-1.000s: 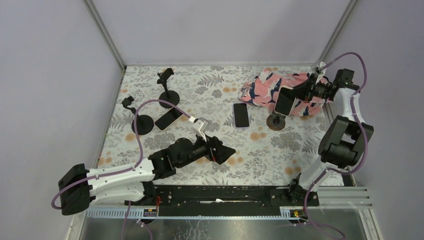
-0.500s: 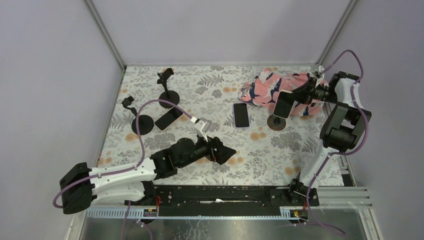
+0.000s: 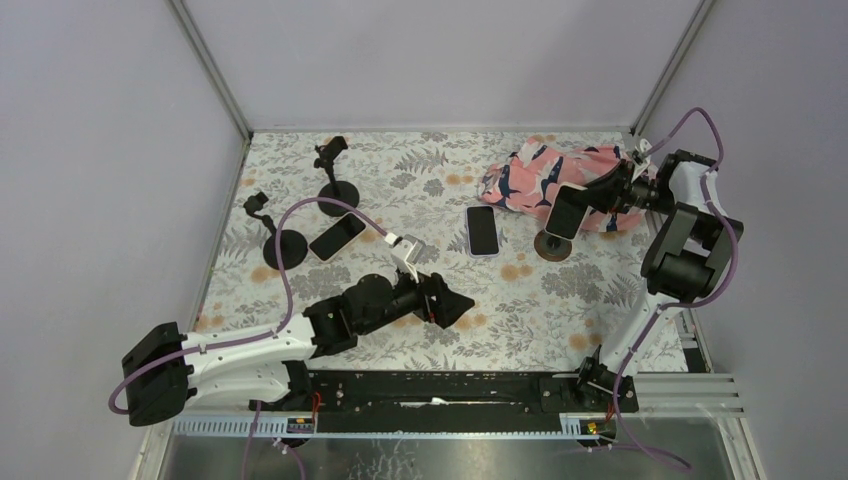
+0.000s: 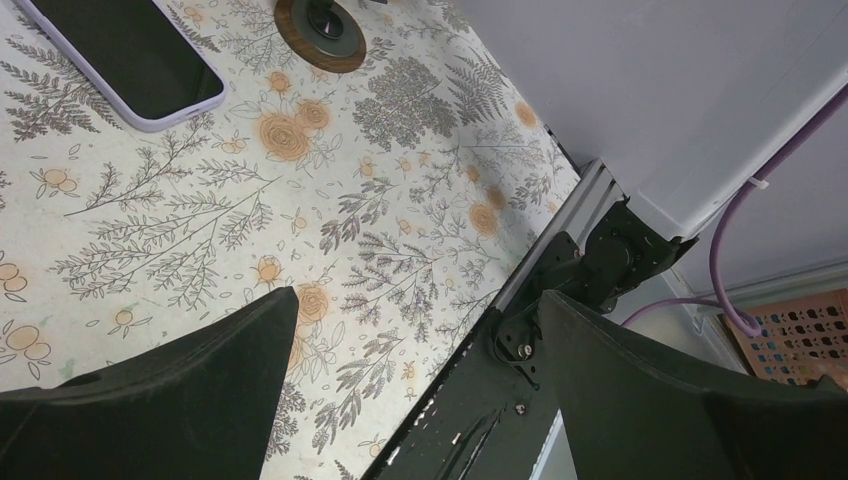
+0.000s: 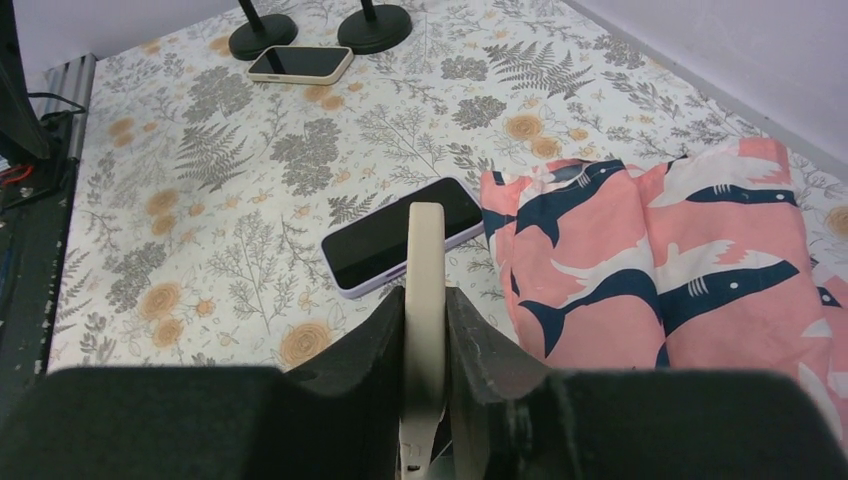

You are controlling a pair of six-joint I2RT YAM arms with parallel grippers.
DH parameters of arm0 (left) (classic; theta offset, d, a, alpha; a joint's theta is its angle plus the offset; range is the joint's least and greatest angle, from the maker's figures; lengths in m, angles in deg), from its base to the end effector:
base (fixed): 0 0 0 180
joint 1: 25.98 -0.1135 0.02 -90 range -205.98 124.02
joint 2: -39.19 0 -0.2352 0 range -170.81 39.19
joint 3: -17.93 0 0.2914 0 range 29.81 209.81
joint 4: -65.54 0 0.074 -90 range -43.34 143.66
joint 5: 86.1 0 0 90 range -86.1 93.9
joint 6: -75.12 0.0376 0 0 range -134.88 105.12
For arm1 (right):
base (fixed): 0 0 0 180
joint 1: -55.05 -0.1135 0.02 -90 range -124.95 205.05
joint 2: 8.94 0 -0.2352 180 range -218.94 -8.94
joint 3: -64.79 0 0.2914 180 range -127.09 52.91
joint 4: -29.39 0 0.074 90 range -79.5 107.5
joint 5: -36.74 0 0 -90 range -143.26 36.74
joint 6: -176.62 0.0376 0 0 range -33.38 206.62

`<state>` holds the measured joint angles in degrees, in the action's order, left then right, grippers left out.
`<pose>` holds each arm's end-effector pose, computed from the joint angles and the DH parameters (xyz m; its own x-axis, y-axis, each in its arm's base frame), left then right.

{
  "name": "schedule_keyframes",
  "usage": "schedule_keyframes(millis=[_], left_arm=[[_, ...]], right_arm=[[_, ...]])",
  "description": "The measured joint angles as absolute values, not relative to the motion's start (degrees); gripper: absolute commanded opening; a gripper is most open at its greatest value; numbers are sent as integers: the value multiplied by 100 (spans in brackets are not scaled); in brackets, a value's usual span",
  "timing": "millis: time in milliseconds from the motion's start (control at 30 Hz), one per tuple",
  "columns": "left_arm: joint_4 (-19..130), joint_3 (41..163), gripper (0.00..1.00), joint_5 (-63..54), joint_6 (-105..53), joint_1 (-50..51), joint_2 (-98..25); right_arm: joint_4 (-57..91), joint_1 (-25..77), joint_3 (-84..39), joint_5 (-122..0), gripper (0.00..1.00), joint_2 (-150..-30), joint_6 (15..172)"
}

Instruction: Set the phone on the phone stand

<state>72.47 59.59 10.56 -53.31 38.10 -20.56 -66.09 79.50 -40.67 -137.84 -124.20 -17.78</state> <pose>0.1297 -0.2569 0.2046 -0.5906 -0.1971 -0.7825 0.6083 0.5285 -0.5922 0.3679 -0.1261 0.2018 -0.0508 -0.0774 -0.9957 -0.9197 0.3923 0.0164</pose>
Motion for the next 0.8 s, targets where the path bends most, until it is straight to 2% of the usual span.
schedule_keyframes(millis=[200,467,533,700,733,800], left_arm=[[7245,5981,99,1053,-5331,3810,-2056],[7236,5983,99,1053,-5333,3810,-2056],[7227,5983,99,1053,-5333,3810,-2051],[7208,5983,99,1053,-5333,3810,-2018],[7208,5983,99,1053,-5333,3810,-2016],[7206,5983,99,1053,-5336,3812,-2014]], right_arm=[[-6578,7980,-4039,-13840,48,-12532,-1868],[-6583,7998,-4078,-13834,55,-12608,-1793],[-6583,7998,-4098,-13825,59,-12661,-1765],[-6585,7998,-4373,-13770,84,-12892,-1575],[-6580,7998,-4443,-13753,95,-12938,-1525],[-6576,7998,-4636,-13666,100,-13069,-1407]])
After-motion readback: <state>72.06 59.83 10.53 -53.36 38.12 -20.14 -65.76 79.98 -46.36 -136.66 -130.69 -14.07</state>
